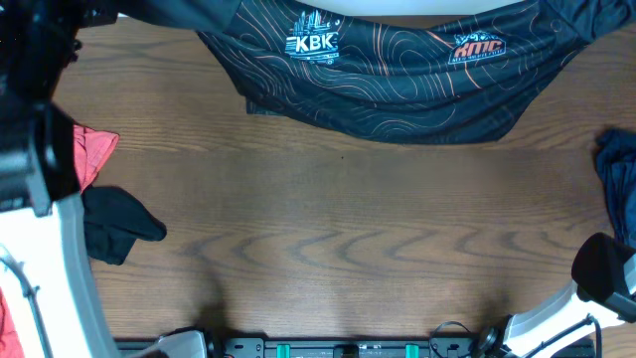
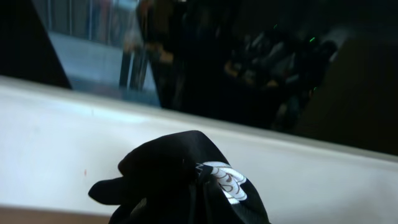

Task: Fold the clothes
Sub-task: 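Lift the jersey with both grippers and stretch it apart in the air, then lay the jersey flat on the table and open both grippers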

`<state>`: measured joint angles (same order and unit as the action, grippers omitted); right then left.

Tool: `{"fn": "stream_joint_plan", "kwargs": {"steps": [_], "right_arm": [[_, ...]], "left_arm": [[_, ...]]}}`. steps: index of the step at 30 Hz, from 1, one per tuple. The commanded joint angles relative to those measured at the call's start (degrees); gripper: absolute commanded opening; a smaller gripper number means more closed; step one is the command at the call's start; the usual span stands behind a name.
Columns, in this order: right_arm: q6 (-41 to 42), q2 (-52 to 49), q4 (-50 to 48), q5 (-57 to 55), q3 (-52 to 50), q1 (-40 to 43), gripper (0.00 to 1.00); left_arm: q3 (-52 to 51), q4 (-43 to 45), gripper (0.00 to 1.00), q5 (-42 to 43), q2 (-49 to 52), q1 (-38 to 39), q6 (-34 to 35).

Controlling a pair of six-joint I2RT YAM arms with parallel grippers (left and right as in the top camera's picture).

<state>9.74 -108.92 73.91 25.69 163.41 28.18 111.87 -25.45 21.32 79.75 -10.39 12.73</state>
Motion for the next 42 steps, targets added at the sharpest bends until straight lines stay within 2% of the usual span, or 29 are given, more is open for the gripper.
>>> {"fn": "stream_joint_plan", "kwargs": {"steps": [1, 16, 23, 29, 42], "right_arm": [[-2.40, 5.05, -0.20, -1.29, 0.63, -0.90, 0.01], [-3.17, 19.30, 6.62, -7.89, 0.63, -2.05, 0.01], [-0.74, 19.93, 9.25, -13.16, 0.28, -2.05, 0.01], [0.11, 12.02, 12.41, -13.38, -3.02, -2.05, 0.01], [-0.02, -12.57, 12.46, -13.27, -5.81, -4.61, 0.01]], "left_arm": [[3.98, 0.07, 0.06, 0.48, -6.54, -0.13, -2.69], [3.98, -15.91, 0.06, 0.55, -20.26, -0.13, -5.66], [3.98, -16.72, 0.06, -2.32, -20.63, -0.13, -7.39], [3.96, -17.11, 0.06, -2.69, -11.28, -0.13, -5.66], [3.96, -15.96, 0.06, 1.38, 24.76, 0.44, -4.52]]}}
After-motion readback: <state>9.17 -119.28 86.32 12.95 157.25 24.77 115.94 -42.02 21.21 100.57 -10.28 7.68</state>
